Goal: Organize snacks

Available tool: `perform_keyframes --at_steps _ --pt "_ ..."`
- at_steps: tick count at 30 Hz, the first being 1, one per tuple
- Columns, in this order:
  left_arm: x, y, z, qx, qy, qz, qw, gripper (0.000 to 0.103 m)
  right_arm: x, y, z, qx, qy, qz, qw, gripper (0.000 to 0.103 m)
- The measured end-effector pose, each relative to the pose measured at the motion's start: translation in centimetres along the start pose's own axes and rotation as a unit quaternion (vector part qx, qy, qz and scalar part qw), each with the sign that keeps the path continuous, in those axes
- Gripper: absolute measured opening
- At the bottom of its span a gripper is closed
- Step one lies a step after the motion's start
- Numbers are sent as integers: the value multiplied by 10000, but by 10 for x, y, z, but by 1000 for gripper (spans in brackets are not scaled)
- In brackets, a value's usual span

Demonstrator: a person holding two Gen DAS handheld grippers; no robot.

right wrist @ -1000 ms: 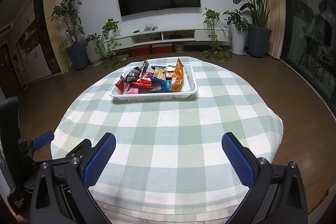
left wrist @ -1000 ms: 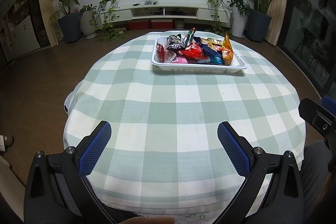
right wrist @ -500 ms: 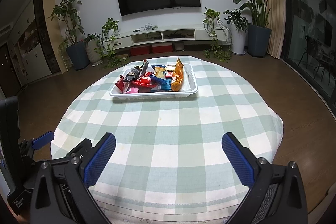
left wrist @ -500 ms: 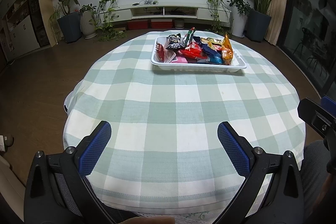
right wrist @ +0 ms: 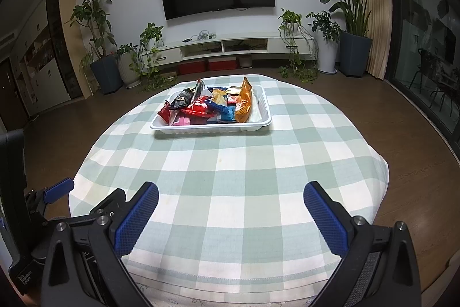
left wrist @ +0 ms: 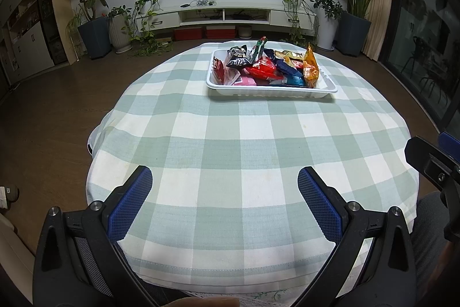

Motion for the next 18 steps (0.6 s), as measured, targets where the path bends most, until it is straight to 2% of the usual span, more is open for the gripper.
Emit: perform_keyframes --at_steps 18 --pt "0 -1 0 -5 3 -5 10000 103 2 1 -1 1 16 -2 10000 103"
Point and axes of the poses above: each gripper's, at about its wrist camera, not at the fingertips, and x roughly against the way its jaws point, y to its left, z to its underside, the point moved 3 cm from there along -x, roughly the way its jaws point, and after that the axes turned 6 degrees about -z, right-handed, at the moved point
